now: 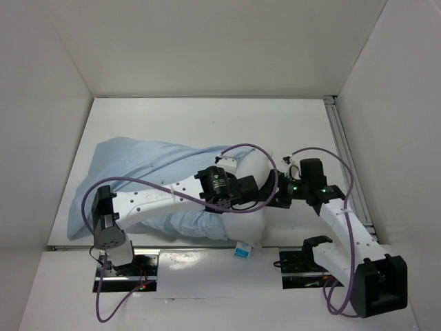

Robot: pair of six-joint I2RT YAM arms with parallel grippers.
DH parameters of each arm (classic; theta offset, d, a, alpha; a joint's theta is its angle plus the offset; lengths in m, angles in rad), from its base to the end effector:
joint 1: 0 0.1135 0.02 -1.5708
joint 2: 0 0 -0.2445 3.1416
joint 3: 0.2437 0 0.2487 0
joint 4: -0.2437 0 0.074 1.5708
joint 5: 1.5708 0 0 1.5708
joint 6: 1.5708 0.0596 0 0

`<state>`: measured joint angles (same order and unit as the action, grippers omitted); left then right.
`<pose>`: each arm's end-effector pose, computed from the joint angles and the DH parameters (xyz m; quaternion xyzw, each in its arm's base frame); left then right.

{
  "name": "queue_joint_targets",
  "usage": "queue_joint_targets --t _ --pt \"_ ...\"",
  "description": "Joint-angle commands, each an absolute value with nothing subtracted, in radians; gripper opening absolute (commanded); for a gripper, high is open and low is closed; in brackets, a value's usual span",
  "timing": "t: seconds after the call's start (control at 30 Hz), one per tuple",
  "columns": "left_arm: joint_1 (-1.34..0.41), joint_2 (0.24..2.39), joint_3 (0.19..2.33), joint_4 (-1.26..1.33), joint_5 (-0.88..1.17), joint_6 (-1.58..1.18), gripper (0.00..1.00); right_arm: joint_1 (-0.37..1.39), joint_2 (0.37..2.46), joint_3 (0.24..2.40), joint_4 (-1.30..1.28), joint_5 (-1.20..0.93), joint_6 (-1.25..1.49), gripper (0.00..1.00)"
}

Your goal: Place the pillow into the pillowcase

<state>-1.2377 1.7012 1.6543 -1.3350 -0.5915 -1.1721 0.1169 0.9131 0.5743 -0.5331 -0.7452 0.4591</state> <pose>0.1357 -0.2905 0.2833 0.0038 0.9527 0.0196 0.3032 0.1879 0.0628 0.1932 0.0262 0.8835 0.4185 0.2086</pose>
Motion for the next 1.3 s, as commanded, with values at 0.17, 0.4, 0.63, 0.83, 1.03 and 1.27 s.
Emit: queue_joint_targets --t 0.17,0.4,0.63,0.83,1.03,1.27 --pt "-1.131 1.749 2.033 -1.014 -0.384 -0.700 0.00 0.398 1.248 0.711 0.185 -0.736 0.776 0.04" --pt "-0.780 1.951 2.602 -0.881 0.200 -0.477 0.00 0.144 1.440 1.207 0.190 -0.847 0.807 0.00" --pt "-0.807 1.953 2.393 -0.663 0.442 -0.537 0.00 0.199 1.419 1.011 0.311 -0.841 0.876 0.00" --pt "-0.885 1.979 2.169 -0.533 0.535 -0.620 0.00 0.296 1.433 0.695 0.607 -0.841 1.048 0.00" --pt "-0.904 1.924 2.059 -0.572 0.502 -0.595 0.23 0.252 1.351 0.604 0.516 -0.821 0.983 0.00" --pt "-0.804 1.850 2.140 -0.773 0.494 -0.500 0.88 0.242 1.286 0.595 0.238 -0.775 0.749 0.00"
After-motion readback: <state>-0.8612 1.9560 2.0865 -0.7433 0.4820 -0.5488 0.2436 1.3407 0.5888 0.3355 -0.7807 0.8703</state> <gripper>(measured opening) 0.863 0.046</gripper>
